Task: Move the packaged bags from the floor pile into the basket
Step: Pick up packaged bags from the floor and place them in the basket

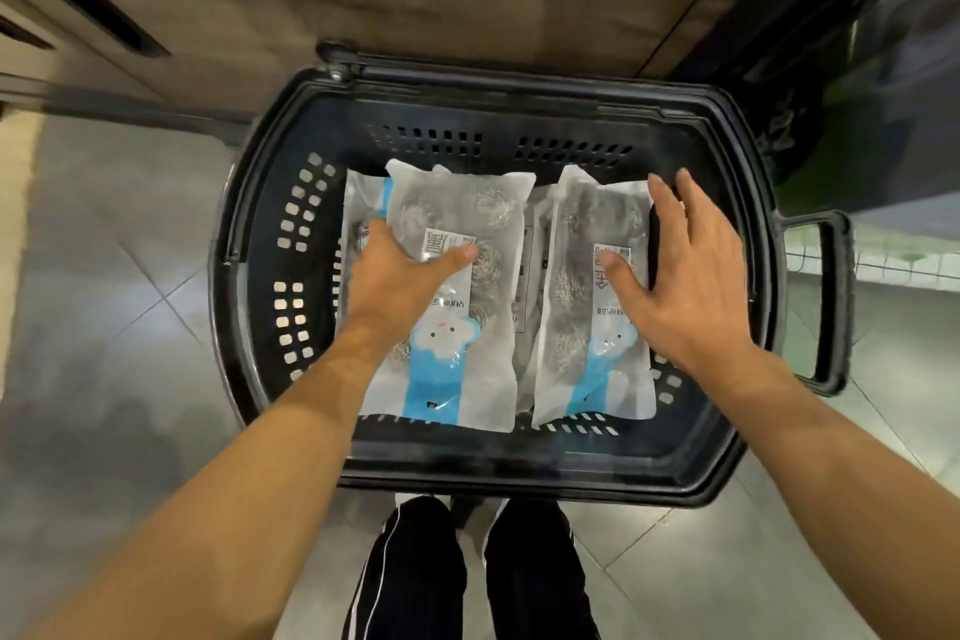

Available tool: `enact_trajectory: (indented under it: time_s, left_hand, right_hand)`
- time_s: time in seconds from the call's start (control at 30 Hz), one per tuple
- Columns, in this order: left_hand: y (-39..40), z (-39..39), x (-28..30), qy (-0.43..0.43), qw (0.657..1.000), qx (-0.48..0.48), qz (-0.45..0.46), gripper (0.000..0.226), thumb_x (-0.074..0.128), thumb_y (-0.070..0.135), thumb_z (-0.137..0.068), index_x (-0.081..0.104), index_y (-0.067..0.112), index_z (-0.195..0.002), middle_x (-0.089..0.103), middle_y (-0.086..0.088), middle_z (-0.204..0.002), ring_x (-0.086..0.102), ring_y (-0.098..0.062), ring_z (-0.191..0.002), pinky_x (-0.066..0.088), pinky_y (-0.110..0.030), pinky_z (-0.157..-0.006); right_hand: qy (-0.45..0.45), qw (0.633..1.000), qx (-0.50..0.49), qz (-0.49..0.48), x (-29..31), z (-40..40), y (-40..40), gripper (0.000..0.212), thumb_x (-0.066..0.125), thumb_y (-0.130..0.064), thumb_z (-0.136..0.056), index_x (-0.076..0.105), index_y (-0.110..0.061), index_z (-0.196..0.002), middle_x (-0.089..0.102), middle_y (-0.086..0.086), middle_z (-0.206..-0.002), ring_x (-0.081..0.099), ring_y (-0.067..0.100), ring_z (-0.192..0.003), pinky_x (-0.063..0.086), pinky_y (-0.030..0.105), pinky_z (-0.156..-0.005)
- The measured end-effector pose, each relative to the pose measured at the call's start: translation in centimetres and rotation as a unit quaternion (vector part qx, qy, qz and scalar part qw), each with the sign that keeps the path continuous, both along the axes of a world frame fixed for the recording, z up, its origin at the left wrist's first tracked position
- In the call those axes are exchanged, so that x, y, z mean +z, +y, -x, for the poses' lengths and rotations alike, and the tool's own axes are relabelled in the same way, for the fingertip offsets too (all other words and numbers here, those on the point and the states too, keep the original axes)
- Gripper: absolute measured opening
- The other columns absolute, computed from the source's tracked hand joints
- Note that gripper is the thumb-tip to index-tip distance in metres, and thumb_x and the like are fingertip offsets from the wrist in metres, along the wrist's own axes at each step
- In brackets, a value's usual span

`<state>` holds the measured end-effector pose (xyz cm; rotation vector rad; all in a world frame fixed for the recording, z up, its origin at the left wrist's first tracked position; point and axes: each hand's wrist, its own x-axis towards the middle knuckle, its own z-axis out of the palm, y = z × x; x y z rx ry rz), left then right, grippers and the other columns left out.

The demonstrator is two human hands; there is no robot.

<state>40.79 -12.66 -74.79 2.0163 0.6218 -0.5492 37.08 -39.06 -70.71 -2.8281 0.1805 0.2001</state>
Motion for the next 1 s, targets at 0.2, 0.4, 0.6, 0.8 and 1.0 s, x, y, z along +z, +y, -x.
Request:
enact_trajectory:
  time_s: [0.2, 0.4, 0.6, 0.8, 1.0]
  left_hand:
    - [-1.7, 0.9, 2.2, 0.019, 0.998, -0.057, 0.004, 0.128, 0.08, 0.058, -0.079, -0.004, 0.013, -0.166, 0.004, -0.01, -0.173, 0.008, -0.027, -0.16, 0.015, -0.041, -0.127]
    - [0.7, 1.4, 5.4, -0.013, 0.993, -0.114, -0.008, 0.118, 0.057, 0.077, -0.082, -0.013, 0.03, -0.165, -0.022, 0.002, -0.173, -0.019, -0.019, -0.159, -0.003, -0.053, -0.129]
    - [4.3, -1.0, 18.3, -0.225, 0.924, -0.249, -0.182, 0.074, 0.053, 0.059, -0.097, 0.035, 0.023, -0.159, 0.029, -0.011, -0.168, 0.029, -0.032, -0.153, 0.026, -0.055, -0.123]
    - [8.2, 0.6, 36.6, -0.384, 0.814, -0.29, -0.324, 0.069, 0.052, 0.054, -0.096, 0.048, 0.012, -0.152, 0.044, -0.016, -0.159, 0.041, -0.037, -0.147, 0.037, -0.057, -0.116]
    - [13.6, 6.5, 54.0, -0.364, 0.813, -0.192, -0.411, 0.084, 0.039, 0.07, -0.092, 0.039, 0.02, -0.16, 0.031, -0.013, -0.168, 0.025, -0.034, -0.157, 0.027, -0.059, -0.122]
  right_hand:
    - [0.002, 1.0, 0.023, -0.018, 2.3, 0.4, 1.1, 0.087, 0.038, -0.066, -0.095, 0.027, -0.012, -0.162, 0.022, 0.019, -0.17, 0.024, 0.039, -0.156, 0.024, 0.057, -0.126]
    - [0.011, 0.999, 0.034, -0.016, 6.1, -0.2, 2.7, 0.094, 0.031, -0.073, -0.092, 0.019, -0.016, -0.165, 0.013, 0.012, -0.174, 0.013, 0.032, -0.161, 0.011, 0.05, -0.13]
    - [-0.006, 0.997, 0.08, 0.004, 14.8, -1.4, 5.4, 0.096, 0.023, -0.079, -0.091, 0.018, -0.019, -0.166, 0.012, 0.009, -0.174, 0.01, 0.027, -0.161, 0.004, 0.047, -0.13]
    - [-0.071, 0.987, 0.145, -0.003, 30.3, -2.3, 9.4, 0.092, 0.03, -0.074, -0.093, 0.027, -0.016, -0.164, 0.02, 0.011, -0.172, 0.019, 0.032, -0.159, 0.01, 0.051, -0.128]
    - [-0.161, 0.958, 0.238, -0.017, 47.3, -1.3, 14.2, 0.088, 0.034, -0.073, -0.094, 0.035, -0.015, -0.161, 0.03, 0.014, -0.169, 0.027, 0.034, -0.157, 0.017, 0.055, -0.128]
